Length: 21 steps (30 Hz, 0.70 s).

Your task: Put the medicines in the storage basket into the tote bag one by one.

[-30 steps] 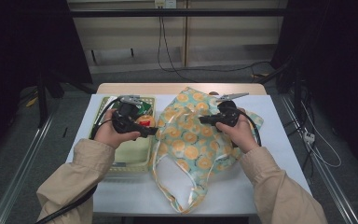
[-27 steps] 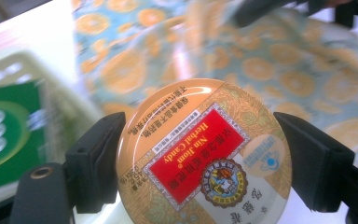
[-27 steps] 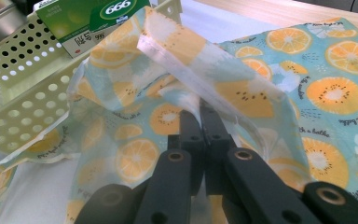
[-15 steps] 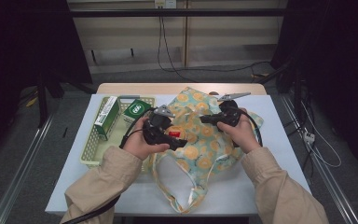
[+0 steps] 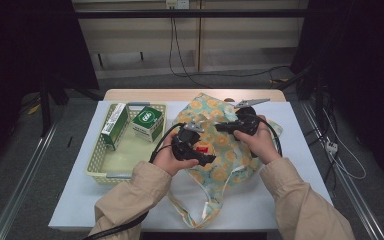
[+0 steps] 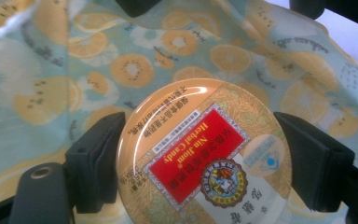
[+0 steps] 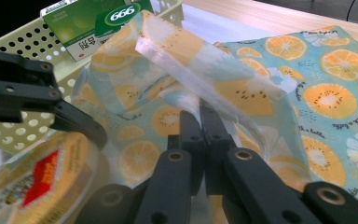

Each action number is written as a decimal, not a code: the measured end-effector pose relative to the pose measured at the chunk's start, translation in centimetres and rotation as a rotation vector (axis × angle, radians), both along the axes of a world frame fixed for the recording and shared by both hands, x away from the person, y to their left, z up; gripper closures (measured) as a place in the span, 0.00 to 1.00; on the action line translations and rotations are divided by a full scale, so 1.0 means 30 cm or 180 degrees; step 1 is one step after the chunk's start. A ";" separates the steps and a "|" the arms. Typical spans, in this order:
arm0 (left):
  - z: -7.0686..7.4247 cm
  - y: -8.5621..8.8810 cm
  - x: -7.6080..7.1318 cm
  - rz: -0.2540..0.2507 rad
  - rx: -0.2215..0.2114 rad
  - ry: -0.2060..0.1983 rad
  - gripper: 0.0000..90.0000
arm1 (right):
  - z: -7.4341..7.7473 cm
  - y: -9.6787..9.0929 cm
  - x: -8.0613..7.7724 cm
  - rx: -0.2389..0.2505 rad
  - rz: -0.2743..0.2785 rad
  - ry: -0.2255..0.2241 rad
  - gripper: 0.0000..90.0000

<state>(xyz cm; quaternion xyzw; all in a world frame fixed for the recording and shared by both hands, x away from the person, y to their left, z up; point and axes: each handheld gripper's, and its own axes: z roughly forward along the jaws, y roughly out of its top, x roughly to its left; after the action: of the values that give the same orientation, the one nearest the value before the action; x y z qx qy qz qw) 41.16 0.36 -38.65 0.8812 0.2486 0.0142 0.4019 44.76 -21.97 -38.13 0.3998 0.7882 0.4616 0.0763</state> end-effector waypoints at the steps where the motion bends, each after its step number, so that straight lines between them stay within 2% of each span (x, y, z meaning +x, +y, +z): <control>1: -0.004 -0.005 0.002 -0.0003 0.0003 -0.0003 0.23 | 0.000 -0.001 0.000 -0.0001 -0.0008 0.0000 1.00; 9: -0.034 -0.031 0.023 0.0092 0.0033 -0.0015 0.23 | -0.010 -0.010 0.011 0.0011 -0.0055 0.0008 1.00; 15: -0.059 -0.044 0.041 0.0113 0.0056 0.0026 0.23 | -0.024 -0.021 0.031 0.0005 -0.0104 0.0044 1.00; 21: -0.085 -0.057 0.062 0.0171 0.0013 0.0058 0.23 | -0.025 -0.024 0.049 0.0040 -0.0144 0.0035 1.00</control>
<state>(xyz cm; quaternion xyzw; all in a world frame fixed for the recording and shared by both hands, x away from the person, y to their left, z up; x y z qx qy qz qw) 43.02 -1.35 -41.19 0.8751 0.2758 0.0174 0.3973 46.23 -22.69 -38.88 0.4205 0.7764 0.4626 0.0798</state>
